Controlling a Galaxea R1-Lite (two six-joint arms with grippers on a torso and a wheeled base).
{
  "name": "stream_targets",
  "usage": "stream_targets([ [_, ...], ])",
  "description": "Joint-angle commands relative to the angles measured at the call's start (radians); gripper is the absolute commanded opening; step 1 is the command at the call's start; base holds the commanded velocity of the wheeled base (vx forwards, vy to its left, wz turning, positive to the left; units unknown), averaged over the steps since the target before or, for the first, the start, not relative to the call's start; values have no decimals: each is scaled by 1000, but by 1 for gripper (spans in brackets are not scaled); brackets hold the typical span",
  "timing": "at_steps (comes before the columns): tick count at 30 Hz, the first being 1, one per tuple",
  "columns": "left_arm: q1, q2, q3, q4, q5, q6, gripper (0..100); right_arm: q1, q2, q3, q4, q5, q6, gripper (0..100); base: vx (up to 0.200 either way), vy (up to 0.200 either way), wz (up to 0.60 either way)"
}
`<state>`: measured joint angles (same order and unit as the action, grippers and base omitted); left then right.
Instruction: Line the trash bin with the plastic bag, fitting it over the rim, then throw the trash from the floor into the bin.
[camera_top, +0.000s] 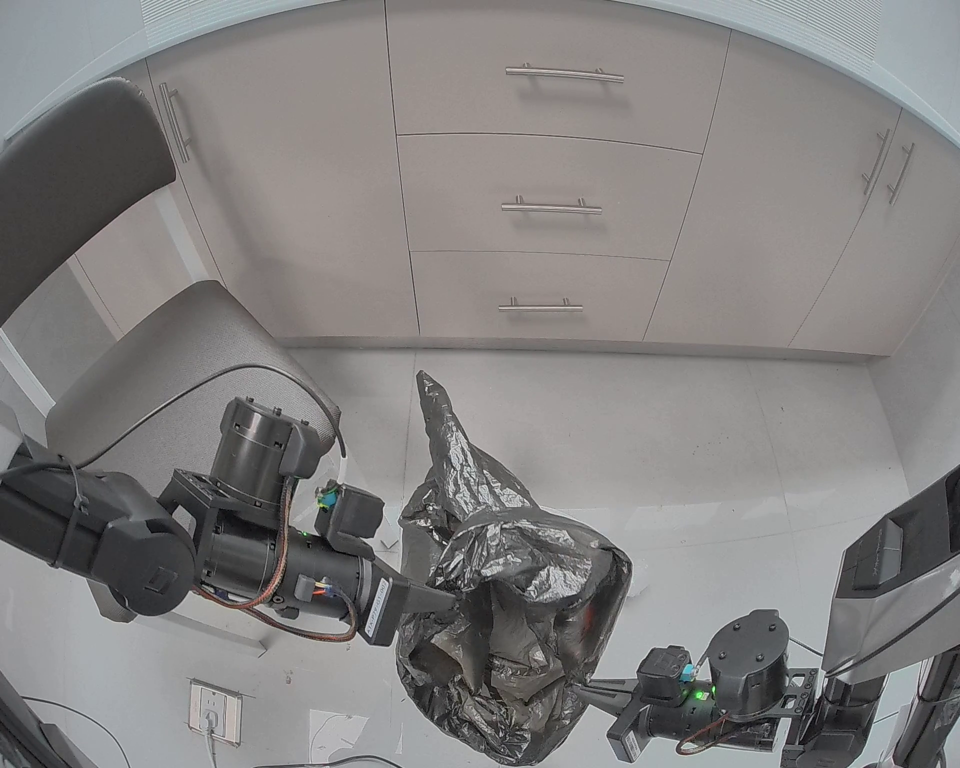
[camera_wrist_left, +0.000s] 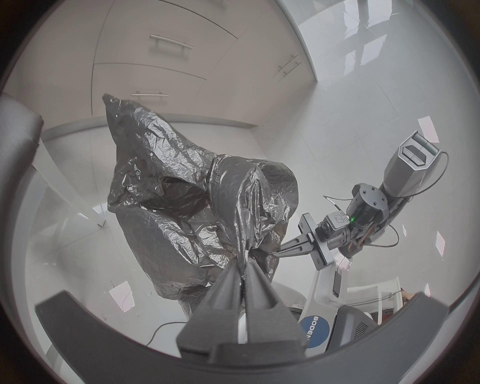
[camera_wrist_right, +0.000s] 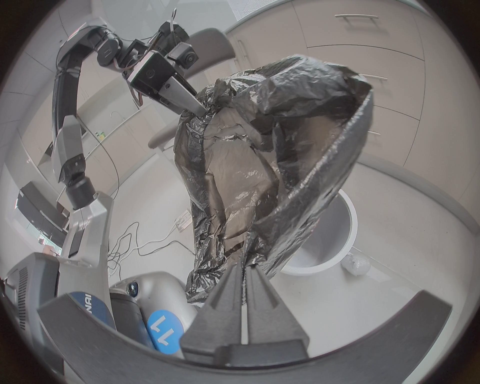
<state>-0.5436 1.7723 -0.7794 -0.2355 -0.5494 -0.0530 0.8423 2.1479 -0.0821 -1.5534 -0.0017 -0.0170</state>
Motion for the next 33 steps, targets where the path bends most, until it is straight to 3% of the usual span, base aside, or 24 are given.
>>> stream_targets([
  [1, -10, 32, 12, -1, -20, 15, 0, 6, 41, 12, -17, 3, -20, 0, 0, 0, 0],
  [6, -13, 56, 22, -5, -50, 18, 0, -3, 79, 13, -17, 2, -34, 0, 0, 0, 0],
  [10, -12, 78, 71, -64, -90, 28, 0, -63, 122, 4, -17, -1, -104, 0, 0, 0, 0],
  [17, -9, 110, 150, -212, -139, 28, 0, -65, 193, -30, -17, -52, -103, 0, 0, 0, 0],
  [22, -4, 127, 173, -252, -201, 28, 0, -68, 201, -33, -17, -52, -101, 0, 0, 0, 0],
  [23, -6, 134, 177, -258, -204, 30, 0, -68, 202, -31, -17, -52, -103, 100, 0, 0, 0],
  [30, -9, 150, 181, -265, -213, 28, 0, -68, 132, 1, -17, -35, -101, 100, 0, 0, 0],
  [33, -9, 173, 184, -289, -222, 27, 0, -68, 69, 33, -17, 6, -109, 100, 0, 0, 0],
])
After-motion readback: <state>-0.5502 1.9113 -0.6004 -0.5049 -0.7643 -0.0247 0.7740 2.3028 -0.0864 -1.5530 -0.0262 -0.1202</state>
